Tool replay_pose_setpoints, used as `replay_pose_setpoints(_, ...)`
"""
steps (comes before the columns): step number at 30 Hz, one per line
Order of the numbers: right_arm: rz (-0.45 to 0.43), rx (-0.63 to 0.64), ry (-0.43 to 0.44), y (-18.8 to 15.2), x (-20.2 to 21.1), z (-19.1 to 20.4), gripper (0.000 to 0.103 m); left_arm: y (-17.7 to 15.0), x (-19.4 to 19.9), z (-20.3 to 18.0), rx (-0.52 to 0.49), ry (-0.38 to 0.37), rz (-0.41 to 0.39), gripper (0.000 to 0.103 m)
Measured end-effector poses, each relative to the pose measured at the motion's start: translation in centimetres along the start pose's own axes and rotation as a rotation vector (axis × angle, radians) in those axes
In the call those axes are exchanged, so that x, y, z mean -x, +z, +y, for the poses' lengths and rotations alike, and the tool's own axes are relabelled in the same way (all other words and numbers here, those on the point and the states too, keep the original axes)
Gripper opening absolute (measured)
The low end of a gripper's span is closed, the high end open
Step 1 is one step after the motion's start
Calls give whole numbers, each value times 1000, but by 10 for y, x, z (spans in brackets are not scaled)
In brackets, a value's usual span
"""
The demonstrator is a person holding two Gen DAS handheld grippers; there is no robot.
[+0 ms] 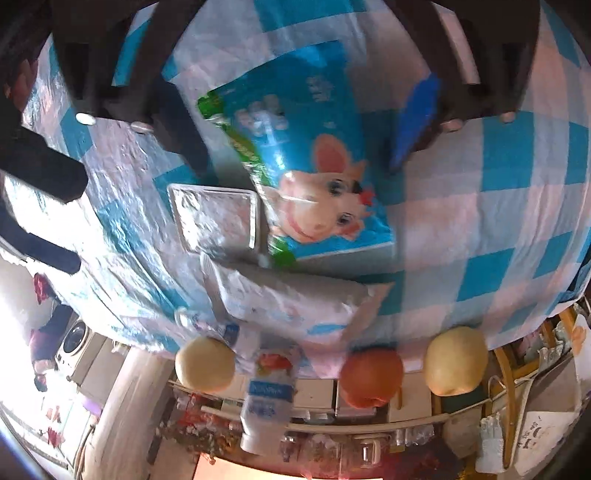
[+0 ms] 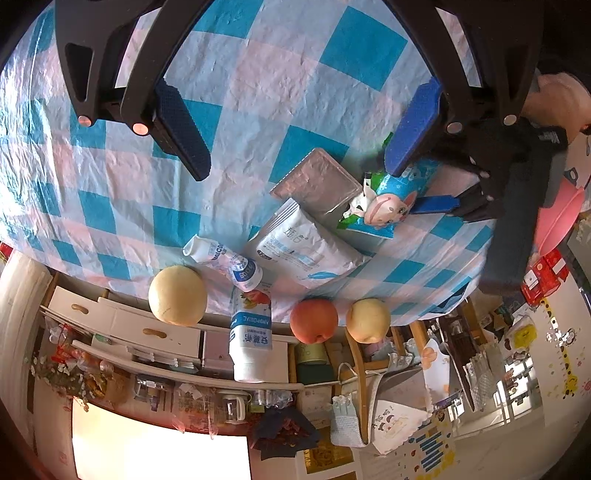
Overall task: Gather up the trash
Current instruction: 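Grasp the blue cartoon packet with the left tool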
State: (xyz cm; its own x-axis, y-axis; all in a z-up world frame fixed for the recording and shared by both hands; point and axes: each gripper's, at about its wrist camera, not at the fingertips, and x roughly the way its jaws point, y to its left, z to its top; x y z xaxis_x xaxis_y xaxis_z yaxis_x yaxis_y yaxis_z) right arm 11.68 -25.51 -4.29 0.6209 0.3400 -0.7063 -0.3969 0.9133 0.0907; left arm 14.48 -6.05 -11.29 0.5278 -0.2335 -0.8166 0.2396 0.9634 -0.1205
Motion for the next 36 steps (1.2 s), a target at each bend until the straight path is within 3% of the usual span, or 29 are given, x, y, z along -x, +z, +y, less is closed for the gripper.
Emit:
replay_pose_setpoints(2,0,-8,0,0,0,-2,96,1,-4,-8,-38,48,12,95)
replay_pose_setpoints(4,2,-13,4,0,0,-3,96,1,-2,-2,-7,40,-1,92)
replay_pose_setpoints(5,2,-12,3,0,0,-3,96,1,1,4,15,55,-17,78)
replay_pose_setpoints(7,0,-12,5,0,0,-4,96,0,3,7,2,92,-26,65)
replay_pose_setpoints(11,1,-13,8,-1,0,-5,96,-2,7,11,-11,115,-33,45)
replay_pose_setpoints(13,5,-12,11,-1,-1,-5,96,-2,11,14,-1,108,-40,41)
replay_pose_setpoints(20,39,11,88,1,-22,2,96,-3,20,36,39,99,-50,39)
replay_pose_setpoints(25,69,136,126,8,-47,9,96,-1,31,48,53,102,-75,39)
replay_pose_setpoints(36,138,252,215,10,-82,5,96,2,33,51,39,116,-93,39)
